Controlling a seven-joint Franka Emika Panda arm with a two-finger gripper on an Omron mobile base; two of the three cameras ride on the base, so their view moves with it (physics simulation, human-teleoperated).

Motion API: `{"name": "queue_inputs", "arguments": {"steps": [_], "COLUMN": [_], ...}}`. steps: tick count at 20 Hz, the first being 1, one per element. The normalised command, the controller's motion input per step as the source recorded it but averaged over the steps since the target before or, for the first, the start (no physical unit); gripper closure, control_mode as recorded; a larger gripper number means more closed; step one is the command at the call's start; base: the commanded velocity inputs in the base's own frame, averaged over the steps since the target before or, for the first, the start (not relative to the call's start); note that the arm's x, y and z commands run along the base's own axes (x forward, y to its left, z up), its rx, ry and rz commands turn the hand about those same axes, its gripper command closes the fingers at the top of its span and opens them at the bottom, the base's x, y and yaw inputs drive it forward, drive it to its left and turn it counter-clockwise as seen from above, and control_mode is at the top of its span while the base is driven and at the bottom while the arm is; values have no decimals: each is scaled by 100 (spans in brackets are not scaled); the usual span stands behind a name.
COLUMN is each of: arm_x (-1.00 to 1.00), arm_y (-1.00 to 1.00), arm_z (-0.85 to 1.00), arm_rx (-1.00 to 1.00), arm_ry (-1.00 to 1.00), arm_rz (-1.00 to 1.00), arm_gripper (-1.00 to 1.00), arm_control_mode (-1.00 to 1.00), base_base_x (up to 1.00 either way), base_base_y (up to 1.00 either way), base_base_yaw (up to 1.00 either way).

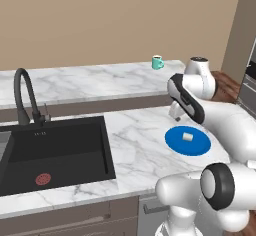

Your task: Pick up the marshmallow and place it in the cup of hot chocolate on the dining counter.

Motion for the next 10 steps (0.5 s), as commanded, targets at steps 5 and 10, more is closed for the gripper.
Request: {"name": "queue_inputs", "arguments": {"steps": [5,10], "arm_x": [30,19], "arm_y": [-23,-34], "arm_z": [-33,-31], "arm_rx": [-5,0], "arm_ry": [11,8], "arm_rz": [9,9], "arm_gripper": [-100,-100], "arm_control_mode": [-100,-100], "base_base_x": [0,0], "base_base_y": [0,0], "base_base_yaw": [0,0]}}
